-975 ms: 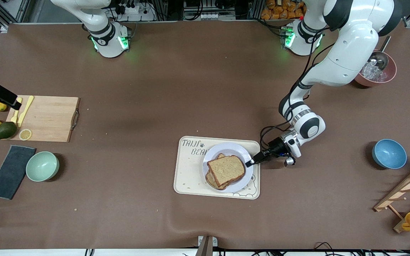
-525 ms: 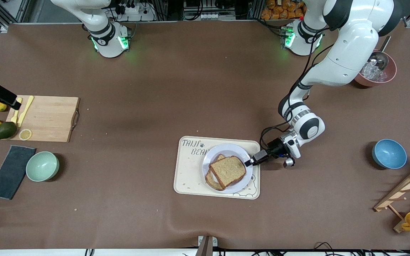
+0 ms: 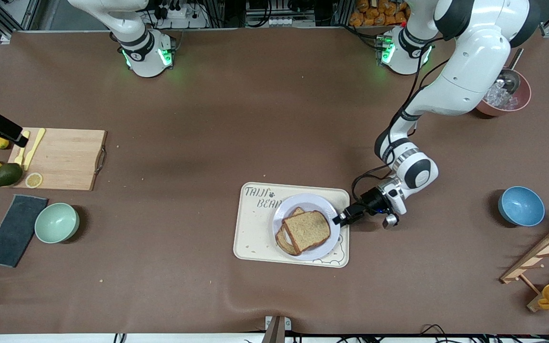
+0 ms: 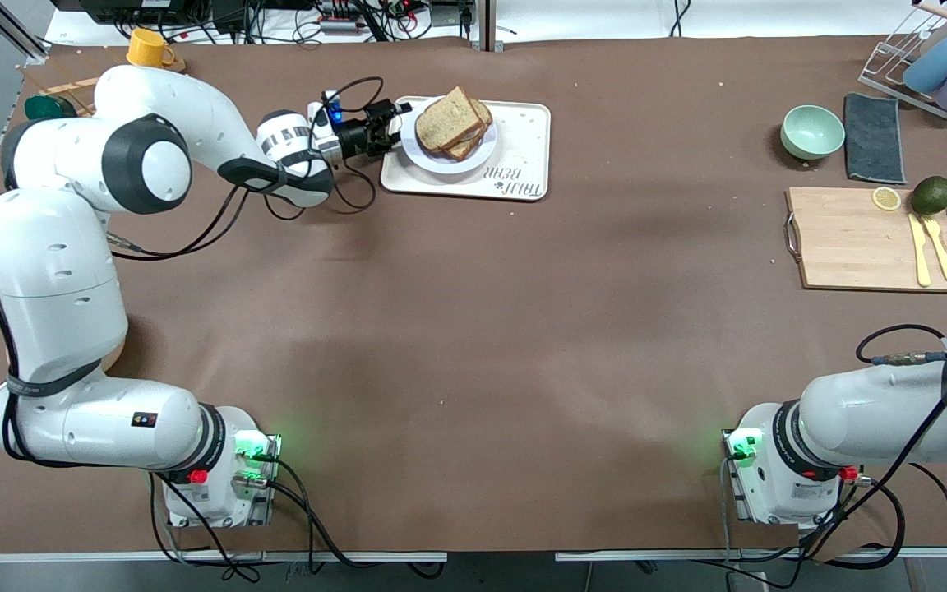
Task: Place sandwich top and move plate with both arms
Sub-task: 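Slide the plate with the left gripper onto the bear tray, then release the plate rim and draw the left gripper back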
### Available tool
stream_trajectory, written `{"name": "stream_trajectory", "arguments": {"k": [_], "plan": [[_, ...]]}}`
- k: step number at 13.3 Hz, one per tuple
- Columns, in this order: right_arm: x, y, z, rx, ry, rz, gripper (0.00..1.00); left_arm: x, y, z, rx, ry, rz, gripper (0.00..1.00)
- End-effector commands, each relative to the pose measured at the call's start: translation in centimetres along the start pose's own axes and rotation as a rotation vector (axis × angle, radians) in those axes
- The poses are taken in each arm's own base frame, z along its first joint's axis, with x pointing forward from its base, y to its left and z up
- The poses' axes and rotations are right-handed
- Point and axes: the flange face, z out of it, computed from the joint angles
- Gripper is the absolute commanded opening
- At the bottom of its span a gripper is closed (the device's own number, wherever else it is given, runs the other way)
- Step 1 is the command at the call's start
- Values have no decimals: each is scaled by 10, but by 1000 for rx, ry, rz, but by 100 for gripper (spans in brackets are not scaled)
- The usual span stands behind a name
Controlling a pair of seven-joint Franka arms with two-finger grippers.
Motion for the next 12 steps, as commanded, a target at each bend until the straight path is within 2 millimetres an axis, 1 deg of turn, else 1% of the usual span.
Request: {"name": "stream_trajectory", "arguments": {"k": [1,5,7,10,11,12], "plan": [[1,2,-3,20,-6,11,100,11,18,-9,4,35,36,100],[1,4,-3,20,-6,14,100,18,29,-15,28,49,63,100],[1,4,-2,20,-7,14,100,26,40,-20,59,49,96,100],[1,4,-2,20,-7,14,100,44,56,-39,197,42,157,100],[1,4,-3,20,-6,14,100,51,58,-46,239,21,173,100],[1,4,-2,20,-7,14,100,64,58,-58,272,-4,187,100]]}}
